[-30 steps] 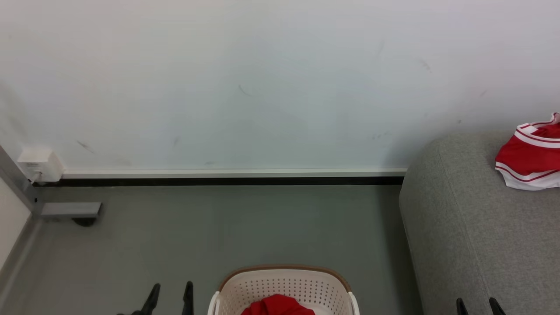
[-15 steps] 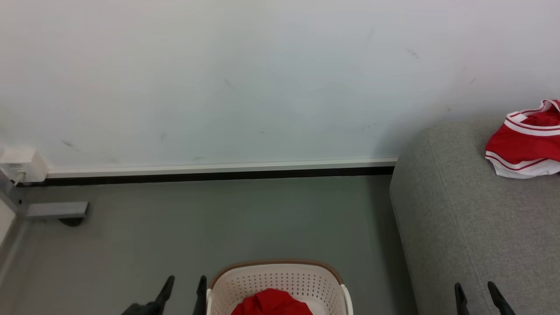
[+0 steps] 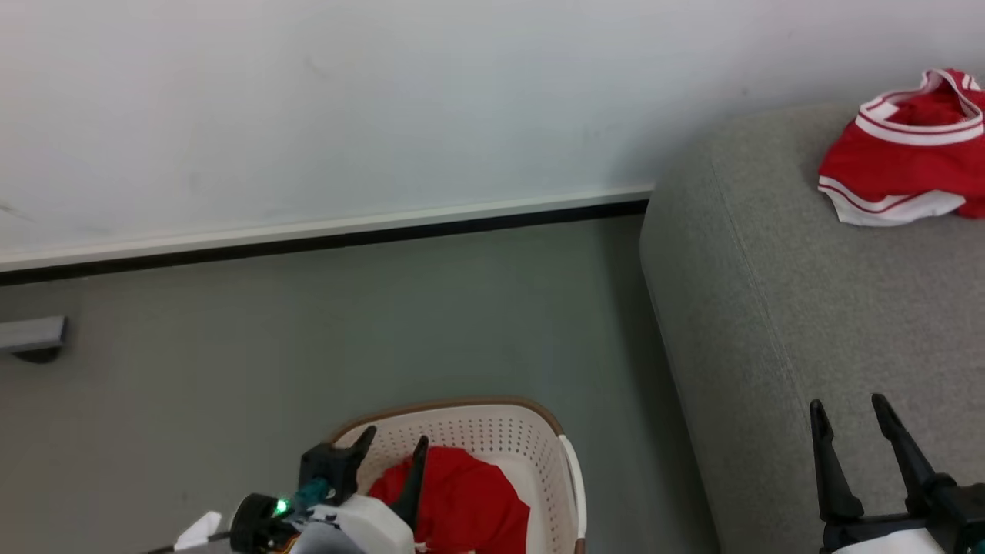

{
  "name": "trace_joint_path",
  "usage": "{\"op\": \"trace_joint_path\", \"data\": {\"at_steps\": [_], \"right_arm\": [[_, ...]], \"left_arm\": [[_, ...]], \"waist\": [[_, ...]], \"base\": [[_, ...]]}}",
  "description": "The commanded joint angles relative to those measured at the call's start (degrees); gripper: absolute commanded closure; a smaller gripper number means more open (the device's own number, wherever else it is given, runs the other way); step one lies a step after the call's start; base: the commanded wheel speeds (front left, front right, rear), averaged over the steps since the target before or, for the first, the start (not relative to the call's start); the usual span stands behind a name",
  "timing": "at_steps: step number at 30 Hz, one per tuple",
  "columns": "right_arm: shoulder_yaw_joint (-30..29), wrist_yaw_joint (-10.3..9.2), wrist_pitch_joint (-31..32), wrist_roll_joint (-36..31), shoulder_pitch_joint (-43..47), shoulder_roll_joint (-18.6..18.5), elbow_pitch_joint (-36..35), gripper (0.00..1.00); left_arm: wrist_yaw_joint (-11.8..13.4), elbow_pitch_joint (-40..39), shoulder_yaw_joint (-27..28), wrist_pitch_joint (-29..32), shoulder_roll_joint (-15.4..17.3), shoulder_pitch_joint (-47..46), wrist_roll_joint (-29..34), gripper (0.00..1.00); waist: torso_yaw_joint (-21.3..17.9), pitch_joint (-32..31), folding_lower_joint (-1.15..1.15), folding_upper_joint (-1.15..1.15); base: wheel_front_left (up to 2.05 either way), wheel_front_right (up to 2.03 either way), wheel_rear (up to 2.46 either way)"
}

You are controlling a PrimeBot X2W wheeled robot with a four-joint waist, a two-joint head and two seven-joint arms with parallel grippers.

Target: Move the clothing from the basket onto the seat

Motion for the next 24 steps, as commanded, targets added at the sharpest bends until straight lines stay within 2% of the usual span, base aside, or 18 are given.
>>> {"op": "trace_joint_path", "data": {"at_steps": [1, 8, 15, 22, 24], "right_arm": [[0.28, -0.15, 0.06, 0.44, -1.36, -0.65, -0.88, 0.0], [0.44, -0.14, 0.05, 1.56, -5.23, -0.99, -4.3, 0.0], [1.35, -0.14, 0.05, 2.8, -9.18, -0.81, -7.98, 0.0], [1.27, -0.15, 0.06, 3.52, -12.54, -0.18, -13.1, 0.0], [1.34, -0.14, 0.06, 3.94, -14.07, 0.28, -16.25, 0.0]], "left_arm": [[-0.1, 2.05, -0.59, 1.18, 0.24, -1.97, 0.76, 0.0], [0.09, 11.19, -3.11, 6.5, 0.28, -9.78, 1.72, 0.0], [1.93, 20.17, -3.26, 11.71, 1.02, -17.68, 2.18, 0.0], [3.15, 26.63, -3.27, 14.48, 2.09, -23.64, 2.44, 0.0], [4.15, 29.25, -2.84, 15.42, 2.87, -26.39, 1.93, 0.0]], "waist": [[-3.53, 4.02, -0.01, 0.0], [-7.91, 11.18, -0.01, 0.0], [-11.54, 19.89, -0.01, 0.0], [-13.36, 27.44, -0.01, 0.0], [-13.73, 30.96, -0.01, 0.0]], "base": [[0.0, 0.0, 0.0], [0.0, 0.0, 0.0], [0.0, 0.0, 0.0], [0.0, 0.0, 0.0], [0.0, 0.0, 0.0]]}}
